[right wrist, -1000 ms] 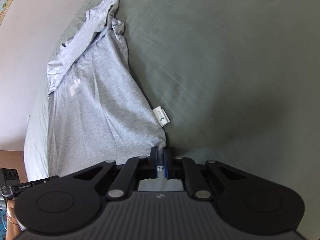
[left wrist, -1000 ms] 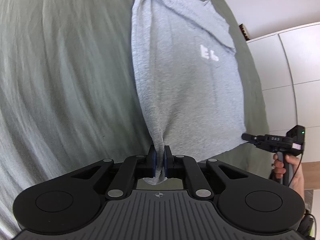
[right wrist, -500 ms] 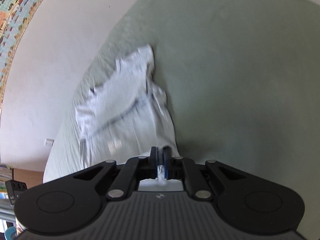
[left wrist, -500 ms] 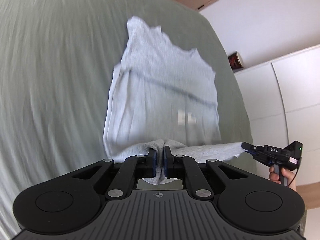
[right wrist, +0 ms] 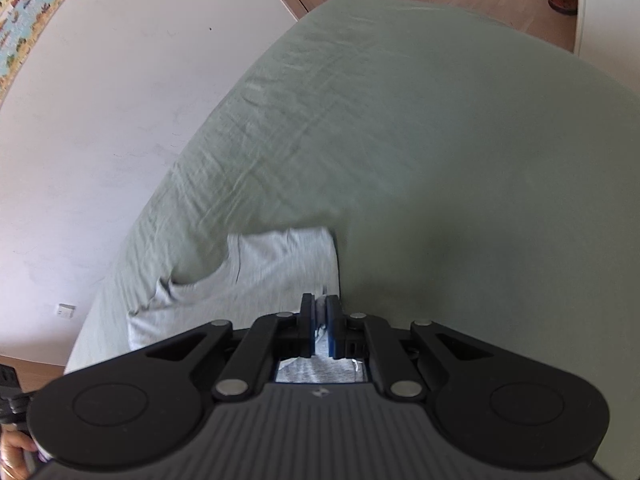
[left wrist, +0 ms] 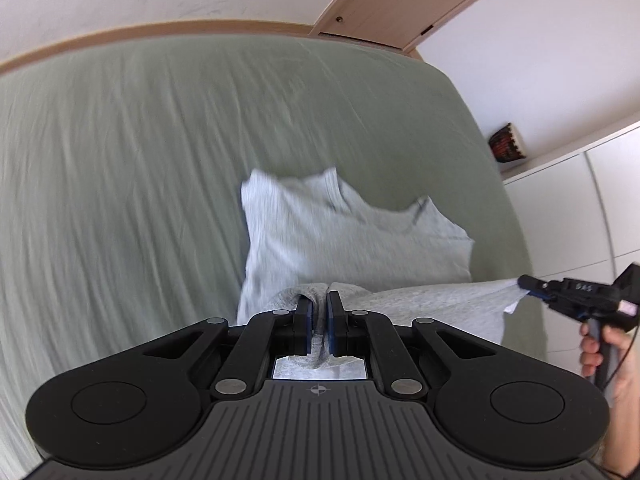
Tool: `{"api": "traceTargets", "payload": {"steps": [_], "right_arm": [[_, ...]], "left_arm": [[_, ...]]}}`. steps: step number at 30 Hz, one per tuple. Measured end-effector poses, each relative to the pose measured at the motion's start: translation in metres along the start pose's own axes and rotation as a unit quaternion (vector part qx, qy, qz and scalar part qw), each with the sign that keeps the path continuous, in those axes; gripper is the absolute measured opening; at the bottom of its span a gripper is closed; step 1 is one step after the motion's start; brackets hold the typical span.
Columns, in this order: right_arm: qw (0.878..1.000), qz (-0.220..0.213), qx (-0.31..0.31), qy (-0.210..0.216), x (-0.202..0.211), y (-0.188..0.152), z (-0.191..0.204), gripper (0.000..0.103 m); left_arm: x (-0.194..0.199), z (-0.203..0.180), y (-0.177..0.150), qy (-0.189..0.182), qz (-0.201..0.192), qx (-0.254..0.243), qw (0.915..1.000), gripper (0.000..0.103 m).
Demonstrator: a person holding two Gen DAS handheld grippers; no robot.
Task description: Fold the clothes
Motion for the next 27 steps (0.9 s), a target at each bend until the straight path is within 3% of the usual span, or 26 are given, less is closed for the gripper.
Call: {"api": "traceTargets", "payload": {"steps": [8,15,17,22,25,27], "right_arm": [[1.0,0.001,0.012,-0.019,-0.039,0.042,0.017,0.006],[0.999,0.004,0.018,-0.041,-0.07,0.053,0.023,0.007],[0.999,-0.012,0.009,-0.04,-0.07,0.062,0.025,0.016],[0.998,-0.05,-0.007,-0.022,-0.062,0.079,0.029,0.026],[0.999,-0.048,0.006,-0.012,-0.058,0.077,0.029,0.032],[0.999,-0.037,0.022,-0.009,-0.056,0.071,0.028,0.033]], "left_arm": [[-0.022,0.012,0.048,0.023,0.004,-0.015,0.9996,0.007],[-0.05,0.03,0.059,0.035,0.014,0.011,0.9992,0.009],[-0.052,0.035,0.062,0.029,0.01,0.024,0.9992,0.009],[-0.05,0.044,0.072,0.023,-0.011,0.054,0.9982,0.019],[-0.044,0.047,0.073,0.026,-0.022,0.062,0.9975,0.027],[-0.037,0.052,0.073,0.053,-0.034,0.064,0.996,0.039]]}}
Point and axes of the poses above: each gripper's, at about its wrist camera, not at the fingertips, and x roughly against the way its jaws point, z to its left, y to its top, the point moved 6 cm from there along -x, roughly the way its jaws point, and after that the axes turned 12 degrees about -x, right-handed, at the moved point
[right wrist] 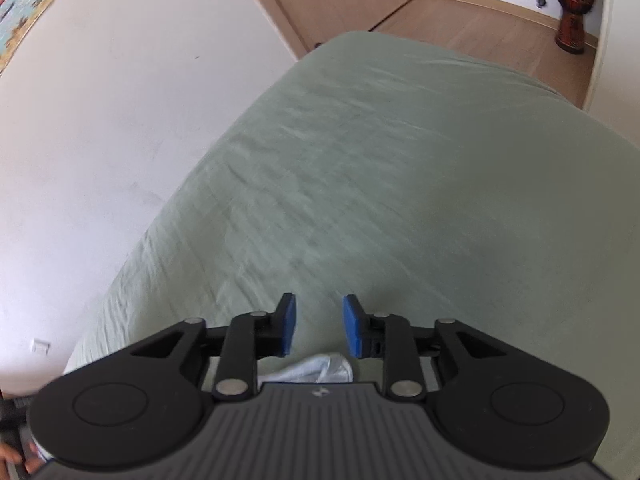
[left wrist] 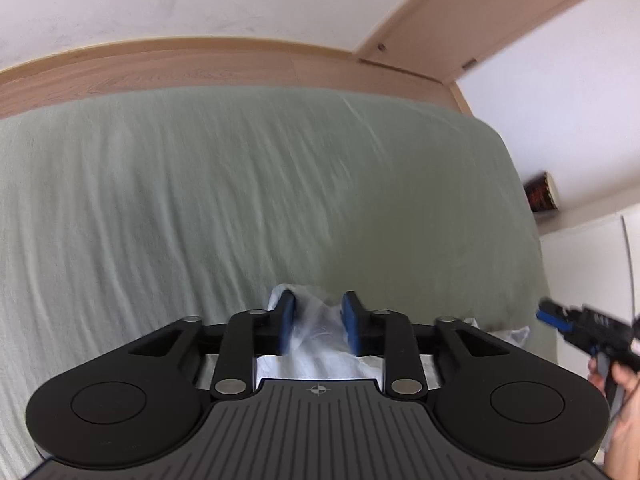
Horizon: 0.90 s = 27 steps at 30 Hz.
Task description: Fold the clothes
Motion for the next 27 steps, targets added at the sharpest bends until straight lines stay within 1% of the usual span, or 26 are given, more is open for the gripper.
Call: {"api": "traceTargets", "payload": {"steps": [2,3,5,8,12,14,15,18,20,21,24,25,26,27], "right_arm": [[1.0,0.008,0.009,0.005,0.001,-0.004,-0.002,0.033],[1.0,0.017,0.015,0.006,0.0,-0.008,-0.001,0.033],[0.999,0.035,0.026,0.008,-0.001,-0.014,-0.001,0.033],[0.997,0.064,0.027,0.014,-0.006,-0.026,0.003,0.033],[0.997,0.064,0.022,0.023,-0.012,-0.03,0.014,0.032],[0.997,0.07,0.023,0.03,-0.023,-0.034,0.019,0.025],[0.997,0.072,0.023,0.033,-0.028,-0.035,0.021,0.025],[0.997,0.069,0.029,0.022,-0.043,-0.039,0.023,0.025],[0.999,0.043,0.014,0.015,-0.048,-0.035,0.02,0.024],[0.999,0.03,0.007,0.011,-0.05,-0.033,0.018,0.022],[1.0,0.002,-0.02,0.007,-0.052,-0.024,0.013,0.02],[1.0,-0.013,-0.018,-0.006,-0.049,-0.02,0.012,0.021],[1.0,-0.016,-0.016,-0.01,-0.047,-0.02,0.011,0.021],[1.0,-0.023,-0.005,-0.015,-0.042,-0.019,0.011,0.023]], "left_arm": [[0.012,0.012,0.003,0.039,-0.019,0.003,0.9991,0.042],[0.015,0.013,0.004,0.039,-0.02,0.006,0.999,0.042],[0.02,0.013,0.002,0.026,-0.018,0.0,0.9995,0.042],[0.018,-0.001,-0.007,0.026,-0.003,-0.043,0.9987,0.042],[0.011,-0.017,-0.013,0.007,0.003,-0.061,0.9981,0.042],[0.005,-0.027,-0.013,0.003,0.002,-0.075,0.9972,0.042],[0.001,-0.031,-0.013,0.003,0.001,-0.083,0.9965,0.042],[-0.011,-0.042,-0.012,0.015,0.007,-0.11,0.9938,0.042],[-0.019,-0.042,-0.009,0.028,0.01,-0.112,0.9932,0.042],[-0.023,-0.041,-0.007,0.036,0.009,-0.112,0.993,0.042],[-0.024,-0.023,0.002,0.083,-0.011,-0.085,0.9929,0.042],[-0.023,-0.015,0.005,0.1,-0.014,-0.077,0.9919,0.042],[-0.021,-0.01,0.007,0.107,-0.015,-0.072,0.9916,0.042],[-0.018,-0.008,0.009,0.103,-0.016,-0.069,0.9922,0.042]]}}
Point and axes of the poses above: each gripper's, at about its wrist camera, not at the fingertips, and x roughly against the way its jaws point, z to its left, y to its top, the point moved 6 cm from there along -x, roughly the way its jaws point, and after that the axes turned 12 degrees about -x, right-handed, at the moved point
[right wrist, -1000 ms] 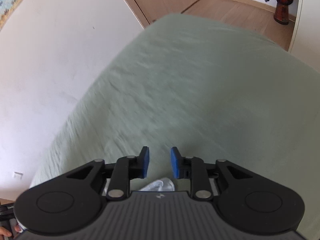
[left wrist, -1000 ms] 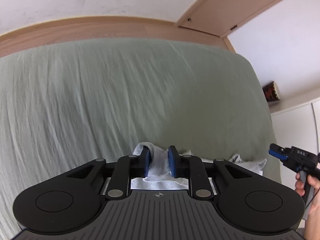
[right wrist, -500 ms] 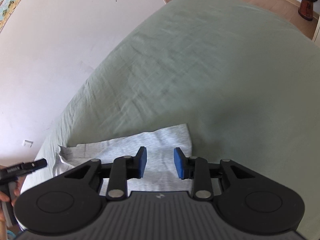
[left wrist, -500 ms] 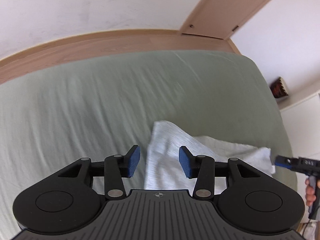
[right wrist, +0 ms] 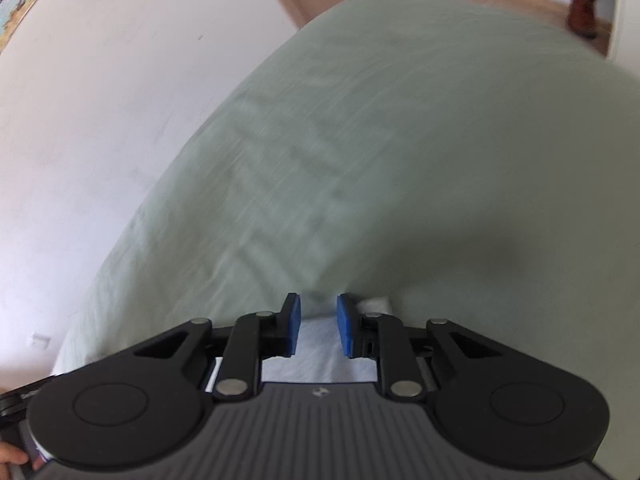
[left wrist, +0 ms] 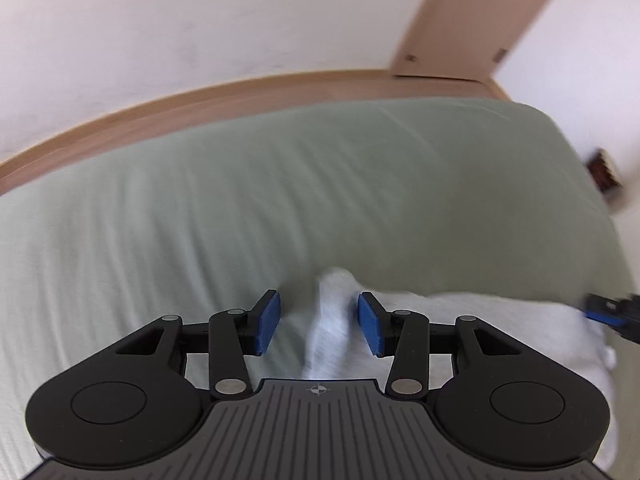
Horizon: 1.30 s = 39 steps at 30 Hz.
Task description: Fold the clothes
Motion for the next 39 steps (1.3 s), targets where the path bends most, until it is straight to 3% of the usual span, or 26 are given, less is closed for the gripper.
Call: {"api": "traceTargets", "payload": {"steps": [3,6,11,20,22,23,27,28,30,36,39], "right_arm": [[0.999,0.014,0.019,0.026,0.018,-0.003,-0.005,0.026],[0.997,0.028,0.05,0.044,0.041,-0.014,-0.016,0.038],[0.992,0.042,0.079,0.092,0.084,-0.041,-0.043,0.047],[0.98,0.09,0.145,0.105,0.114,-0.128,-0.084,0.048],[0.979,0.085,0.161,0.093,0.11,-0.138,-0.082,0.044],[0.978,0.083,0.166,0.093,0.108,-0.139,-0.079,0.032],[0.978,0.076,0.166,0.101,0.112,-0.143,-0.074,0.006],[0.978,0.076,0.167,0.101,0.114,-0.144,-0.073,0.006],[0.978,0.078,0.166,0.095,0.114,-0.146,-0.073,0.006],[0.983,0.105,0.137,0.057,0.092,-0.159,-0.095,0.007],[0.987,0.107,0.104,0.068,0.091,-0.154,-0.097,0.018]], "left_arm": [[0.011,0.006,-0.005,-0.025,0.009,-0.001,0.9997,0.042],[0.027,0.008,-0.025,-0.047,0.029,-0.026,0.9981,0.042],[0.071,0.012,-0.074,-0.084,0.02,-0.069,0.9939,0.043],[0.089,-0.004,-0.152,-0.131,0.018,-0.099,0.9863,0.049],[0.084,-0.007,-0.157,-0.126,0.018,-0.101,0.9866,0.049],[0.08,-0.009,-0.159,-0.123,0.018,-0.103,0.9869,0.049],[0.07,-0.017,-0.156,-0.125,0.004,-0.095,0.9876,0.047],[0.068,-0.019,-0.157,-0.128,0.008,-0.097,0.9871,0.045],[0.064,-0.024,-0.16,-0.128,0.016,-0.099,0.9868,0.026],[0.059,-0.02,-0.162,-0.125,0.034,-0.092,0.9874,0.022],[0.061,-0.017,-0.161,-0.124,0.039,-0.092,0.9873,0.022]]}}
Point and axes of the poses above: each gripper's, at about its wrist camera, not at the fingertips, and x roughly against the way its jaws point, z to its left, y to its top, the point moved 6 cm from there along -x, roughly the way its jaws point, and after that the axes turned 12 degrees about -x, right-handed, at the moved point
